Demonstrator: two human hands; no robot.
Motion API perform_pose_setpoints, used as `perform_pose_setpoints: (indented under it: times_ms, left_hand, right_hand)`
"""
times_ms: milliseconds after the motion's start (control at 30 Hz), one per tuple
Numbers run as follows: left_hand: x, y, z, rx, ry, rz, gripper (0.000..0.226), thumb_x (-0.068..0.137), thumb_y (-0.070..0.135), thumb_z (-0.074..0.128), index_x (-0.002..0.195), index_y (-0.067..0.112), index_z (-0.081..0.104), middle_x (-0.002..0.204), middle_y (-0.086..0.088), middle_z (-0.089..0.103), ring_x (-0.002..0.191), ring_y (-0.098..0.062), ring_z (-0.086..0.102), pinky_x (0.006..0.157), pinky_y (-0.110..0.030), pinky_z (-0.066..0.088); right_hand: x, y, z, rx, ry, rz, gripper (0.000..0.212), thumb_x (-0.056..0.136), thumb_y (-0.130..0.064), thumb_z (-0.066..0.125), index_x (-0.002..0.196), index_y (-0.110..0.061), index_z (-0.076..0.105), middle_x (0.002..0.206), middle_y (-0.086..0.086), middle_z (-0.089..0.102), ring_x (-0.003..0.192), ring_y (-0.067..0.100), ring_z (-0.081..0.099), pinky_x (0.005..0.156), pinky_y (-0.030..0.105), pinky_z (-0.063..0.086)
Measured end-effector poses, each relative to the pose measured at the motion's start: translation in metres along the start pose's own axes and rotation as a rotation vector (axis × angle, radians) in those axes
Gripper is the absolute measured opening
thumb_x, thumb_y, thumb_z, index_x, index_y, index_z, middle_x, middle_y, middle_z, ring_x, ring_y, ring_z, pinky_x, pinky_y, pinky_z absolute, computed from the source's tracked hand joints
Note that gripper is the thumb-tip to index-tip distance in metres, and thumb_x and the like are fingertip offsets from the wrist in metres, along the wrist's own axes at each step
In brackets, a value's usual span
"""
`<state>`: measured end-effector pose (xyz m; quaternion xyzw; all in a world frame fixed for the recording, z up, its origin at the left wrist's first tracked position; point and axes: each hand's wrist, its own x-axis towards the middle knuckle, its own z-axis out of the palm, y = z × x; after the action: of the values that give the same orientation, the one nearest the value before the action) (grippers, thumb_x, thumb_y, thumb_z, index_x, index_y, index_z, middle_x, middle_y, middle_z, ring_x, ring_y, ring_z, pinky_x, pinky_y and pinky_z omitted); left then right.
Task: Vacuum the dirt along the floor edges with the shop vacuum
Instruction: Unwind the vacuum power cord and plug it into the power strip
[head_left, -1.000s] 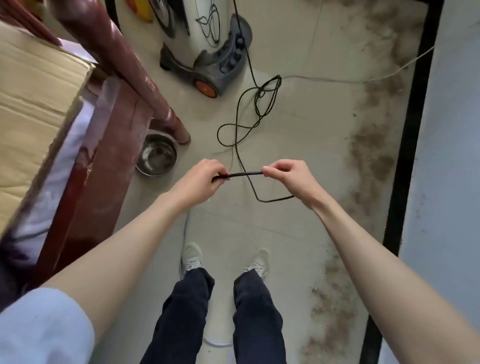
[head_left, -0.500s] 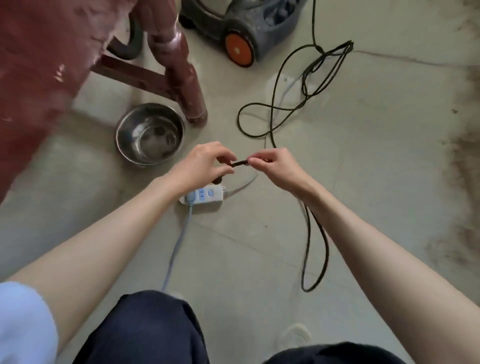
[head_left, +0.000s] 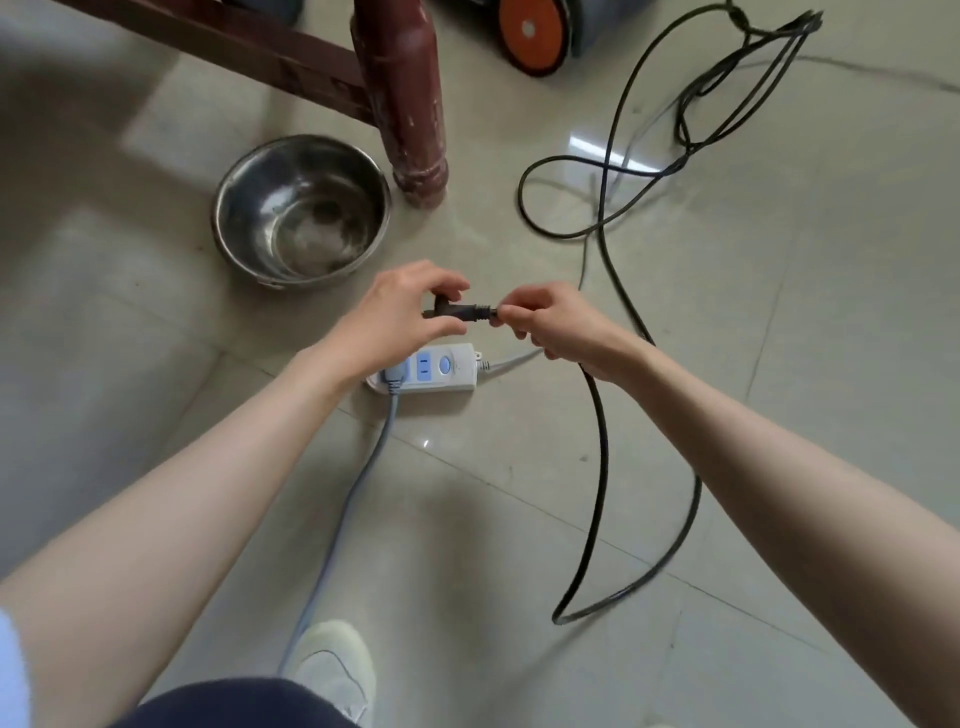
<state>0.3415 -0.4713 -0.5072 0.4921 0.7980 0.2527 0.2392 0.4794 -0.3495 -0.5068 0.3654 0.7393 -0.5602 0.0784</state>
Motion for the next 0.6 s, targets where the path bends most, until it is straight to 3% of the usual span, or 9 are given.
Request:
perform_pose_setpoints:
  times_ms: [133, 267, 367, 433, 500, 600]
  left_hand:
    - [-0.012, -0.016, 0.002, -0.079, -0.044, -0.089, 0.033, 0.079, 0.017, 0.073, 0.111, 0.018, 0.068, 0.105, 0.010, 0.061, 0.101, -0.004, 0.053, 0.089, -0.018, 0.035]
    - [-0.016, -0.025, 0.010, -0.122, -0.014, -0.161, 0.028, 0.081, 0.017, 0.071, 0.109, 0.019, 0.069, 0.101, 0.007, 0.067, 0.097, -0.004, 0.056, 0.090, -0.019, 0.039]
    - [-0.020, -0.029, 0.015, -0.132, 0.012, -0.170, 0.030, 0.083, 0.016, 0.069, 0.112, 0.018, 0.068, 0.105, 0.009, 0.064, 0.096, -0.004, 0.051, 0.088, -0.016, 0.036]
    - [-0.024, -0.036, 0.020, -0.123, 0.015, -0.186, 0.031, 0.083, 0.015, 0.069, 0.113, 0.018, 0.067, 0.108, 0.010, 0.063, 0.098, -0.005, 0.049, 0.086, -0.015, 0.033]
    - [-0.029, -0.049, 0.026, -0.104, -0.006, -0.204, 0.035, 0.082, 0.017, 0.070, 0.117, 0.018, 0.065, 0.119, 0.003, 0.062, 0.111, -0.012, 0.051, 0.096, -0.021, 0.034]
    - [-0.039, -0.072, 0.034, -0.051, -0.072, -0.272, 0.052, 0.081, 0.019, 0.072, 0.129, 0.011, 0.055, 0.134, -0.007, 0.052, 0.127, -0.024, 0.045, 0.108, -0.035, 0.032]
  right_hand:
    - [0.003, 0.012, 0.003, 0.016, -0.009, 0.065, 0.017, 0.098, -0.014, 0.049, 0.090, -0.013, 0.063, 0.068, -0.003, 0.049, 0.057, 0.007, 0.033, 0.046, 0.018, 0.024]
    - [0.011, 0.016, 0.013, -0.041, -0.017, 0.087, 0.015, 0.096, -0.021, 0.054, 0.083, -0.015, 0.061, 0.067, -0.003, 0.052, 0.055, 0.009, 0.035, 0.047, 0.019, 0.025]
    - [0.019, 0.015, 0.025, -0.122, -0.005, -0.001, 0.017, 0.093, -0.029, 0.061, 0.101, -0.015, 0.067, 0.067, -0.004, 0.055, 0.053, 0.003, 0.044, 0.042, 0.011, 0.030]
    - [0.024, 0.014, 0.033, -0.278, 0.005, -0.075, 0.021, 0.092, -0.028, 0.061, 0.106, -0.015, 0.071, 0.068, -0.007, 0.056, 0.061, 0.008, 0.050, 0.048, 0.016, 0.033]
    - [0.030, 0.013, 0.040, -0.482, 0.048, -0.098, 0.021, 0.091, -0.030, 0.061, 0.107, -0.022, 0.072, 0.084, -0.002, 0.067, 0.080, 0.018, 0.059, 0.058, 0.025, 0.034]
    - [0.037, 0.013, 0.049, -0.649, 0.127, -0.104, 0.024, 0.091, -0.032, 0.059, 0.111, -0.029, 0.070, 0.108, 0.000, 0.070, 0.101, 0.023, 0.061, 0.067, 0.025, 0.031]
